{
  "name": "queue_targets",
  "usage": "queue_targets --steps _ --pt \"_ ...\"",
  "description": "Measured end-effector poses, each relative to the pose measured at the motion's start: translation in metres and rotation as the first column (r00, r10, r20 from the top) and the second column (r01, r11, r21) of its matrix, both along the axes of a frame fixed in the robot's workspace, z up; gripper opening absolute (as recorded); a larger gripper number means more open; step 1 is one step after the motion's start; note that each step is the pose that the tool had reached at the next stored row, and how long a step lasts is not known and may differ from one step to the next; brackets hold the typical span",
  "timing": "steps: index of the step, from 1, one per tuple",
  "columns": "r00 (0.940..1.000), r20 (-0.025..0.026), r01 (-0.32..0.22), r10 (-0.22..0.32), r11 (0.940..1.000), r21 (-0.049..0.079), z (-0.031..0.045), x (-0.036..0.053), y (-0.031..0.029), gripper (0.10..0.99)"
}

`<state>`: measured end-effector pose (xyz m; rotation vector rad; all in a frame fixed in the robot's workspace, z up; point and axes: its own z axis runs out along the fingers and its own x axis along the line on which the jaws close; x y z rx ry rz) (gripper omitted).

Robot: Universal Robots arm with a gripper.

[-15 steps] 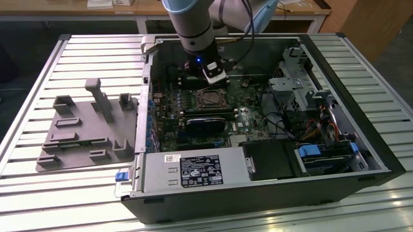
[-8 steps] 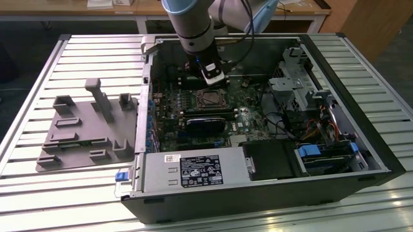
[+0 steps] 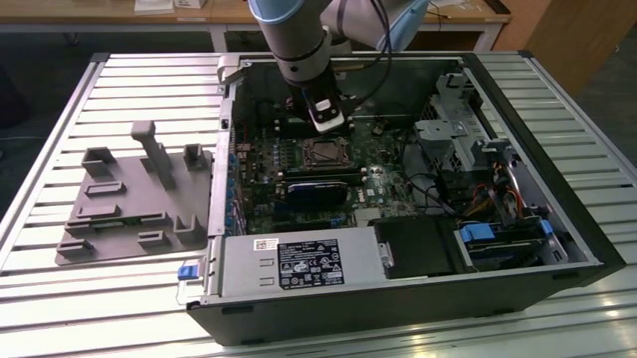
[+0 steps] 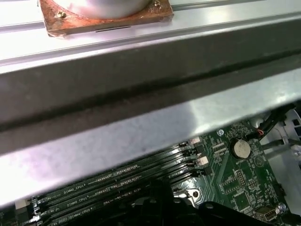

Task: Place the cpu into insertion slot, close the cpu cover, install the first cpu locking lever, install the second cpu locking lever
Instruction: 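Install the first cpu locking lever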

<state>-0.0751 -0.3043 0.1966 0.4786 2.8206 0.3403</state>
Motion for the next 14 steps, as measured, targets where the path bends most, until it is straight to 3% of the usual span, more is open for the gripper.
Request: queue_targets --steps 8,14 --pt "1.0 -0.0001 0.007 -0.007 1.0 0.0 -0.0015 0.0 0.0023 0.106" --pt "0.9997 0.0 0.026 -0.026 0.9996 -0.008 -0.002 0.0 0.0023 0.106"
